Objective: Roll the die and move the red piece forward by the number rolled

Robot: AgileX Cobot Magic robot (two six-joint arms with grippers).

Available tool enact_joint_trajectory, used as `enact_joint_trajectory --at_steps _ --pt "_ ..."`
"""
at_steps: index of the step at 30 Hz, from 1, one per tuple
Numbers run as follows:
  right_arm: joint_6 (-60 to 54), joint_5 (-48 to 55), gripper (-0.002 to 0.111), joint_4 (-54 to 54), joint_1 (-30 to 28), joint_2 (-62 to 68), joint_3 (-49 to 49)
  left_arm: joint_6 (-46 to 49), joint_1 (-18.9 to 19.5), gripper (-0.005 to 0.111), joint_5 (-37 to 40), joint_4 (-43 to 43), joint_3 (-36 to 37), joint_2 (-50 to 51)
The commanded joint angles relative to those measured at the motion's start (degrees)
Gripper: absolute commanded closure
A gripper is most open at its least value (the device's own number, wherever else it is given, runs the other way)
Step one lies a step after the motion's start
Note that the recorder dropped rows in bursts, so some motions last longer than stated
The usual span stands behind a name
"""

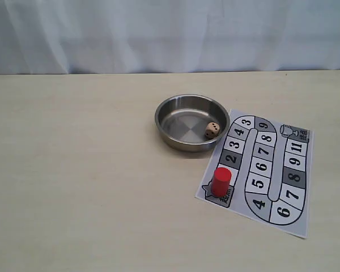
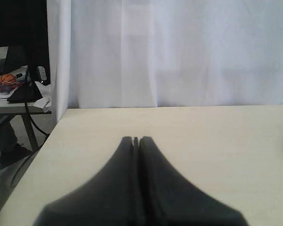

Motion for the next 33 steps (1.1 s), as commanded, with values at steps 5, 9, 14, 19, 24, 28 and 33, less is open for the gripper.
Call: enact_joint_trajectory --at_steps 5,9,14,19,24,28,33 --pt "0.17 -0.18 0.104 0.05 0.11 -0.21 0.18 -0.13 -0.01 0.107 -0.41 -0.08 -0.30 -0.06" --pt "0.17 -0.60 0.104 0.05 0.11 -0.21 0.18 -0.13 -0.01 0.107 -0.41 -0.08 -0.30 -0.06" --pt "0.17 -5.52 0.104 0.05 0.11 -0.21 0.18 -0.13 -0.01 0.107 -0.41 -0.08 -0.30 -0.06" --pt "0.17 -15.27 0.104 0.05 0.11 -0.21 0.18 -0.13 -0.01 0.107 -0.41 -0.08 -0.30 -0.06" --pt "3.26 -20.81 0.104 0.45 0.11 -0.21 -0.43 -0.13 -0.01 0.107 -0.41 -0.08 -0.30 -0.06" --pt "3.27 -14.45 0.104 3.84 0.11 -0.21 -5.76 -0.13 -0.01 0.107 -0.41 -0.08 -0.30 -0.06" --pt "3.27 -4.33 0.104 3.84 0.11 -0.21 -13.99 -0.13 -0.01 0.107 -0.41 -0.08 -0.30 -0.06"
